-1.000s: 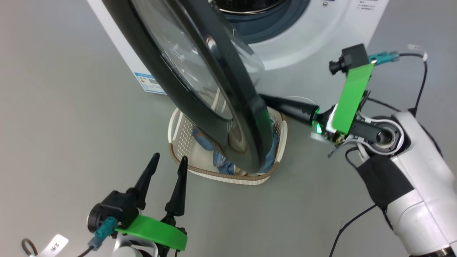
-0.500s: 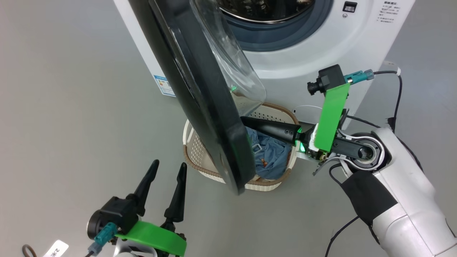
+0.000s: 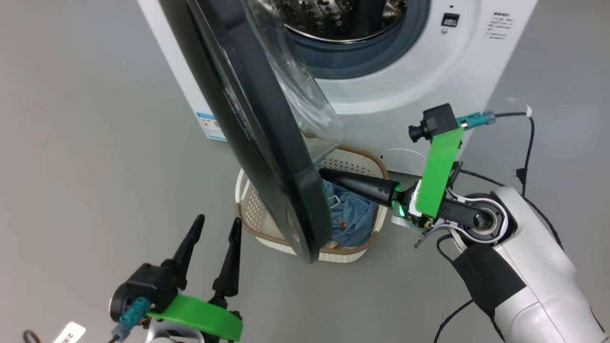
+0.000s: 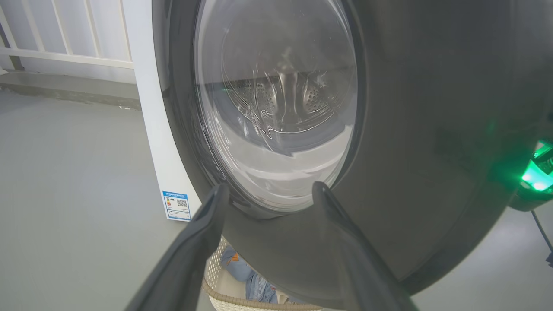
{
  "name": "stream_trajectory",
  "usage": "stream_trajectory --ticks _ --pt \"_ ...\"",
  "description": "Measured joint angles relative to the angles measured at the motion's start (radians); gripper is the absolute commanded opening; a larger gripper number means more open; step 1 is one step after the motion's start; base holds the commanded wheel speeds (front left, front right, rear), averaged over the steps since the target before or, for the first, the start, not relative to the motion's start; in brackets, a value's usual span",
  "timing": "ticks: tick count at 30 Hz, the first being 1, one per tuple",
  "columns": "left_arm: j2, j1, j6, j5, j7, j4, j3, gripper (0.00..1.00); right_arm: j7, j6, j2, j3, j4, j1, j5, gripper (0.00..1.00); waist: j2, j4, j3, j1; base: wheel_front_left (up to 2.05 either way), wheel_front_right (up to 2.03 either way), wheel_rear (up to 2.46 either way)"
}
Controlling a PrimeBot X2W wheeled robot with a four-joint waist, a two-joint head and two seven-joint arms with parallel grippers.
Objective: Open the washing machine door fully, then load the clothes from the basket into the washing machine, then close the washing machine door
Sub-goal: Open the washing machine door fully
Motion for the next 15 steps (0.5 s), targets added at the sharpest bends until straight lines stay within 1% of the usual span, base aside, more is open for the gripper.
stream_trajectory --ticks 1,3,4,5,8,9,10,11,12,15 --pt "0.000 0.001 0.000 0.001 0.000 0.002 0.003 1.00 -0.007 0.000 -0.002 -0.002 -0.002 0.006 -0.002 0.15 0.0000 -0.005 -0.003 0.0000 0.00 0.00 0.00" --pt "0.000 0.007 -0.001 0.002 0.000 0.004 0.010 1.00 -0.018 0.000 -0.007 -0.006 -0.005 0.016 -0.008 0.20 0.0000 -0.016 -0.008 0.0000 0.00 0.00 0.00" --pt "0.000 0.014 -0.006 0.007 0.000 0.007 0.014 1.00 -0.024 0.000 -0.011 -0.007 -0.009 0.019 -0.009 0.26 0.0000 -0.021 -0.011 0.0000 0.00 0.00 0.00" --pt "0.001 0.018 -0.009 0.011 0.000 0.010 0.018 1.00 -0.030 0.000 -0.015 -0.008 -0.013 0.026 -0.013 0.35 0.0000 -0.027 -0.014 0.0000 0.00 0.00 0.00" --pt "0.002 0.019 -0.011 0.017 0.000 0.013 0.032 1.00 -0.055 0.000 -0.032 -0.011 -0.022 0.047 -0.021 0.48 0.0000 -0.046 -0.024 0.0000 0.00 0.00 0.00" --pt "0.002 0.019 -0.013 0.017 0.000 0.015 0.036 1.00 -0.064 0.000 -0.035 -0.013 -0.024 0.056 -0.024 0.66 0.0000 -0.052 -0.027 0.0000 0.00 0.00 0.00" --pt "0.002 0.019 -0.016 0.017 0.000 0.017 0.039 1.00 -0.073 0.000 -0.039 -0.014 -0.025 0.063 -0.026 0.80 0.0000 -0.059 -0.031 0.0000 0.00 0.00 0.00" --pt "0.002 0.020 -0.016 0.017 0.000 0.020 0.043 1.00 -0.081 0.000 -0.042 -0.017 -0.028 0.074 -0.026 0.91 0.0000 -0.065 -0.035 0.0000 0.00 0.00 0.00" --pt "0.002 0.021 -0.016 0.018 0.000 0.023 0.047 1.00 -0.087 0.000 -0.045 -0.018 -0.029 0.083 -0.026 1.00 0.0000 -0.071 -0.040 0.0000 0.00 0.00 0.00" --pt "0.002 0.036 -0.018 0.019 0.000 0.028 0.059 1.00 -0.108 0.000 -0.062 -0.022 -0.037 0.111 -0.027 1.00 0.0000 -0.091 -0.050 0.0000 0.00 0.00 0.00"
